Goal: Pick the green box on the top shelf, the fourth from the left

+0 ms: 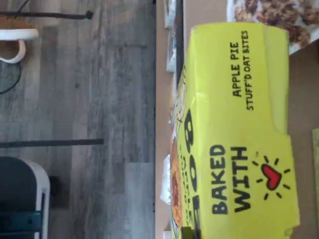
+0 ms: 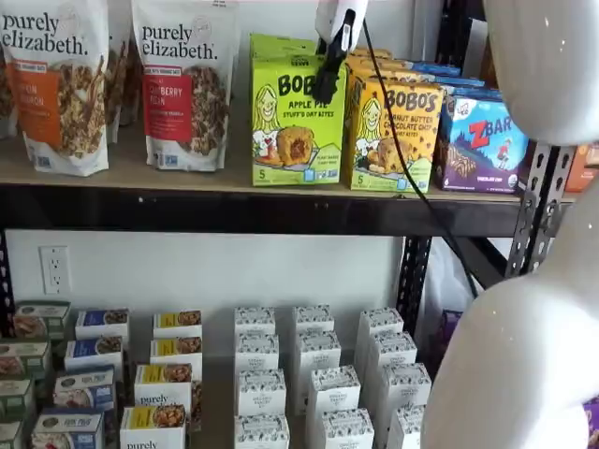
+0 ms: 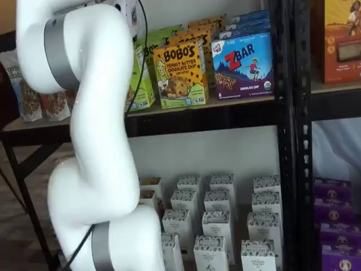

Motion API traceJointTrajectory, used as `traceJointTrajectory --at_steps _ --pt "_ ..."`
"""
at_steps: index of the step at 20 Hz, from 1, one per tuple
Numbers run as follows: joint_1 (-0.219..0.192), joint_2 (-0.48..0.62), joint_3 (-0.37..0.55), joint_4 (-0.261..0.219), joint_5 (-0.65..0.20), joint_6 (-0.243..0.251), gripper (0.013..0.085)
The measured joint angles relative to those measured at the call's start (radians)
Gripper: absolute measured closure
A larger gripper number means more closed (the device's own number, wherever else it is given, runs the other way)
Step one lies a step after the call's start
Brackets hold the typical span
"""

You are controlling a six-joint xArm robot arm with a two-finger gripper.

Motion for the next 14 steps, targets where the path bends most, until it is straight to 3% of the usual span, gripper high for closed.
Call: traceJointTrajectory --at_steps 6,10,14 --pt "0.003 -0.056 0.005 0.017 0.064 0.015 0.073" --pt "0.012 -0.105 0.023 -0.001 0.101 0.026 0.073" --pt "-0.001 -0.166 0.05 0.011 0.166 0.024 0.073"
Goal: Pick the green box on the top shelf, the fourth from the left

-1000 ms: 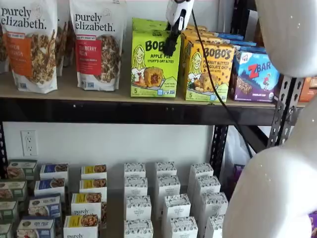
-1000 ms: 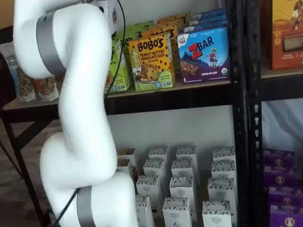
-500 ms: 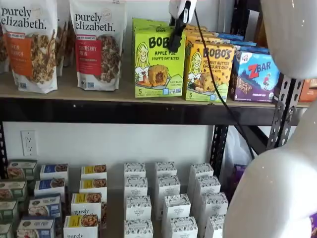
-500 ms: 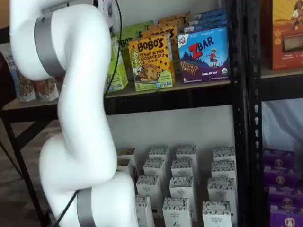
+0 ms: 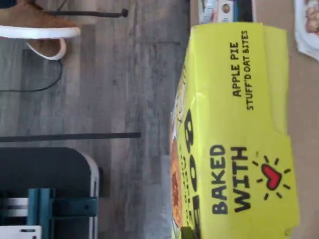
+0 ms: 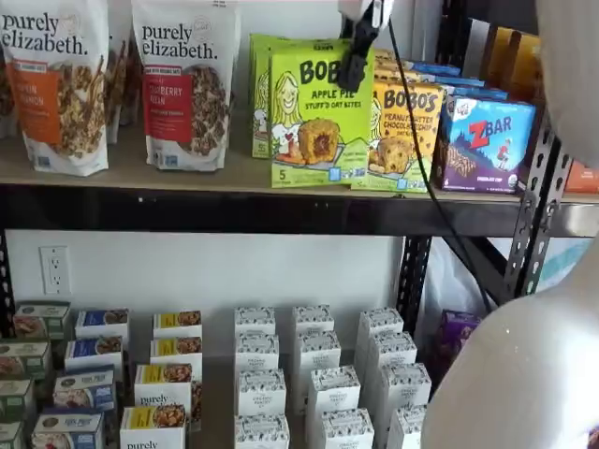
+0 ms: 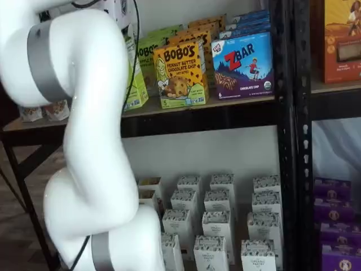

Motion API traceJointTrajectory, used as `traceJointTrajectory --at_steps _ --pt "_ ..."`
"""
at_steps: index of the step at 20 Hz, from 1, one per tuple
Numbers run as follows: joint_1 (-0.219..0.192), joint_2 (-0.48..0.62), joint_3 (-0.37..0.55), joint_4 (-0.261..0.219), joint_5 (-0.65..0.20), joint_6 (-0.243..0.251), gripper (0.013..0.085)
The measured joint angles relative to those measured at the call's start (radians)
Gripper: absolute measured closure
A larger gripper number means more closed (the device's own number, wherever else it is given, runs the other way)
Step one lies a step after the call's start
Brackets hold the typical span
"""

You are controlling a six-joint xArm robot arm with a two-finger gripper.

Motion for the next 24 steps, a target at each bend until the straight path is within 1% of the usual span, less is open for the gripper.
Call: traceJointTrajectory --at_steps 5,10,14,18,24 --pt "-0.025 -0.084 0.066 0.002 0.047 -0.02 0.073" --pt "-0.072 -0.206 0.186 0.014 0.07 -0.062 0.073" --pt "-0.107 -0.297 0.286 0.016 0.066 -0.096 0.073" --pt "-0.141 -0.355 0.355 0.019 0.062 -0.131 0.073" --pt "-0.191 -0.414 0.424 0.024 0.047 -0.181 0.073"
